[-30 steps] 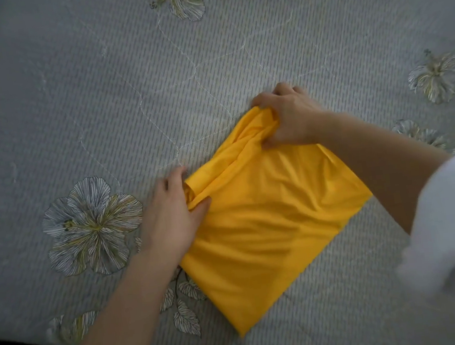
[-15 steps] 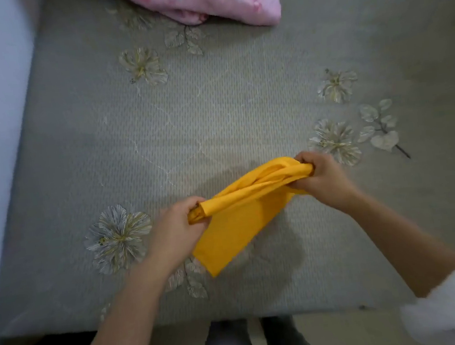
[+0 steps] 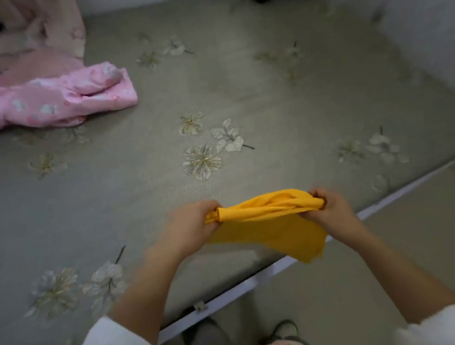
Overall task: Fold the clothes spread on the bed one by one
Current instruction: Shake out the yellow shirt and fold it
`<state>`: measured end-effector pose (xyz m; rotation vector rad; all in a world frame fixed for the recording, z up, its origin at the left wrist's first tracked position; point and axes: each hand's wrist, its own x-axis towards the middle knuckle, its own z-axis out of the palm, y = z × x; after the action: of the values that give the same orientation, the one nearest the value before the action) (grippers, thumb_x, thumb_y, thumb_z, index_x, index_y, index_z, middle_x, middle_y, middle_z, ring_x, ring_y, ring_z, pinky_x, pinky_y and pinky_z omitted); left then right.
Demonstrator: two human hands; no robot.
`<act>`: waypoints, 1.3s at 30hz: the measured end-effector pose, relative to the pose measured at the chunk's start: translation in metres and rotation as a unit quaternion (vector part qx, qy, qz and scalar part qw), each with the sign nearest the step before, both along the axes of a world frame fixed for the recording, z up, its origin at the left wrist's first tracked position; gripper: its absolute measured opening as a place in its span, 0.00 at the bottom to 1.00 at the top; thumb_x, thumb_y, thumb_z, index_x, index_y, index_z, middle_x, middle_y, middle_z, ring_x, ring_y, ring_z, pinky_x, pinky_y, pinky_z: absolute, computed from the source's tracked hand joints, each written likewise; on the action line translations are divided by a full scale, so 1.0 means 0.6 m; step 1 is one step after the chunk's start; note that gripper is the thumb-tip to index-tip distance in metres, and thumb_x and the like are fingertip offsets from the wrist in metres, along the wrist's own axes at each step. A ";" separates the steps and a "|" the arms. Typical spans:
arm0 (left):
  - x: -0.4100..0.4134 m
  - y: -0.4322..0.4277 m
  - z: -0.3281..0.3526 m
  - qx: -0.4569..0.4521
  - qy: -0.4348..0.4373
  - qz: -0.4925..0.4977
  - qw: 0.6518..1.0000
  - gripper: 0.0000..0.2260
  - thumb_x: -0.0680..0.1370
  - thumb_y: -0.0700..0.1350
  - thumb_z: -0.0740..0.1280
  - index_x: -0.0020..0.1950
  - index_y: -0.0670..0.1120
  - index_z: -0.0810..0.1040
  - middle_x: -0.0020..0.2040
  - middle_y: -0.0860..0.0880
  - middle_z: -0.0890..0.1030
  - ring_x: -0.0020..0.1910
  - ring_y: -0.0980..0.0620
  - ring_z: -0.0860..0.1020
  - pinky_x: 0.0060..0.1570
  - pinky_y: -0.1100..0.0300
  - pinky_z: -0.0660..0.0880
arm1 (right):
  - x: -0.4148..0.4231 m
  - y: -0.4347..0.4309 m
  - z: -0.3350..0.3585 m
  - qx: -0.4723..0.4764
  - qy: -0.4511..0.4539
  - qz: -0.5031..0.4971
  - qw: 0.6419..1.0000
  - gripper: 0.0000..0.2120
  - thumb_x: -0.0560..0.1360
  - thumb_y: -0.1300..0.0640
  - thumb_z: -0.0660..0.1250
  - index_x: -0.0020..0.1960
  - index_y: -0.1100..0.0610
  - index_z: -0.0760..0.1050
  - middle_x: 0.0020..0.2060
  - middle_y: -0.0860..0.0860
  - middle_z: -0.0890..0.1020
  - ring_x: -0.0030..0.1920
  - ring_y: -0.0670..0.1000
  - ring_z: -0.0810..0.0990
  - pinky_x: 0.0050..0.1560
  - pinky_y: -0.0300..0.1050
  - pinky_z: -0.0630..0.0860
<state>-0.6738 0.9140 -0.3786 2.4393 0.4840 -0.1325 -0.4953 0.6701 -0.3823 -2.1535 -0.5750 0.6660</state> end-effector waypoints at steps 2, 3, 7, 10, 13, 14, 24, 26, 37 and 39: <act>0.059 -0.063 0.025 0.014 0.006 -0.032 0.999 0.06 0.76 0.48 0.67 0.52 0.54 0.78 0.48 0.52 0.81 0.46 0.52 0.77 0.43 0.57 0.73 | 0.029 -0.087 0.021 0.009 -0.007 -0.025 1.000 0.06 0.69 0.63 0.74 0.40 0.57 0.77 0.29 0.47 0.75 0.31 0.44 0.72 0.31 0.38 0.67; 0.089 -0.095 0.037 0.019 0.005 -0.045 0.999 0.06 0.76 0.48 0.67 0.53 0.54 0.78 0.48 0.53 0.80 0.47 0.53 0.77 0.45 0.56 0.74 | 0.042 -0.129 0.031 0.011 -0.015 -0.037 0.999 0.06 0.68 0.64 0.74 0.40 0.58 0.77 0.29 0.47 0.75 0.30 0.43 0.72 0.31 0.36 0.66; 0.211 -0.227 0.078 0.053 -0.008 -0.116 0.992 0.06 0.77 0.49 0.66 0.54 0.53 0.78 0.48 0.52 0.81 0.47 0.52 0.77 0.44 0.56 0.74 | 0.102 -0.287 0.070 0.017 -0.041 -0.099 0.994 0.07 0.66 0.66 0.75 0.41 0.61 0.78 0.31 0.51 0.76 0.33 0.46 0.72 0.34 0.43 0.67; 0.307 -0.311 0.104 0.076 -0.023 -0.169 0.982 0.06 0.77 0.46 0.66 0.53 0.51 0.78 0.47 0.50 0.80 0.44 0.51 0.76 0.40 0.58 0.69 | 0.152 -0.386 0.097 0.025 -0.050 -0.149 0.987 0.10 0.67 0.65 0.75 0.39 0.52 0.77 0.31 0.47 0.77 0.33 0.43 0.73 0.32 0.36 0.68; 0.405 -0.381 0.125 0.104 -0.032 -0.216 0.970 0.06 0.77 0.47 0.65 0.53 0.51 0.78 0.47 0.50 0.81 0.45 0.50 0.77 0.41 0.56 0.72 | 0.207 -0.469 0.113 0.027 -0.054 -0.186 0.981 0.08 0.68 0.65 0.74 0.40 0.54 0.77 0.32 0.49 0.77 0.34 0.46 0.74 0.34 0.39 0.68; 0.454 -0.411 0.127 0.119 -0.036 -0.236 0.964 0.06 0.78 0.48 0.65 0.53 0.51 0.78 0.47 0.50 0.81 0.45 0.49 0.77 0.41 0.55 0.73 | 0.237 -0.504 0.118 0.029 -0.058 -0.206 0.976 0.08 0.68 0.65 0.74 0.40 0.56 0.77 0.31 0.49 0.76 0.33 0.46 0.73 0.33 0.39 0.68; 0.837 -0.592 0.136 0.071 -0.081 -0.351 0.930 0.05 0.79 0.47 0.64 0.52 0.49 0.78 0.48 0.49 0.81 0.47 0.49 0.78 0.45 0.53 0.73 | 0.524 -0.702 0.145 0.009 -0.067 -0.284 0.956 0.05 0.70 0.64 0.73 0.43 0.59 0.77 0.39 0.58 0.79 0.39 0.54 0.77 0.39 0.48 0.72; 0.915 -0.631 0.142 0.074 -0.084 -0.373 0.921 0.06 0.79 0.47 0.64 0.53 0.48 0.78 0.49 0.48 0.81 0.49 0.47 0.78 0.47 0.52 0.73 | 0.586 -0.742 0.153 0.002 -0.066 -0.295 0.953 0.05 0.69 0.64 0.73 0.42 0.60 0.77 0.38 0.57 0.79 0.38 0.53 0.76 0.38 0.46 0.72; 1.289 -0.858 0.167 0.136 -0.105 -0.371 0.913 0.09 0.81 0.53 0.58 0.58 0.55 0.73 0.55 0.54 0.79 0.56 0.50 0.76 0.69 0.36 0.56 | 0.947 -0.978 0.179 -0.033 -0.101 -0.296 0.949 0.08 0.68 0.67 0.70 0.38 0.56 0.74 0.32 0.49 0.73 0.32 0.45 0.70 0.30 0.36 0.64; 1.349 -0.904 0.164 0.142 -0.102 -0.362 0.915 0.09 0.81 0.53 0.59 0.58 0.54 0.74 0.55 0.53 0.79 0.56 0.49 0.76 0.67 0.36 0.59 | 1.017 -1.027 0.182 -0.029 -0.096 -0.274 0.956 0.05 0.68 0.67 0.70 0.41 0.60 0.76 0.34 0.51 0.75 0.33 0.46 0.72 0.30 0.36 0.66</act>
<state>0.1356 0.3717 -0.2801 2.7602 -0.5516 -0.1164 0.1151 0.0542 -0.2733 -2.3016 -0.0372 0.1698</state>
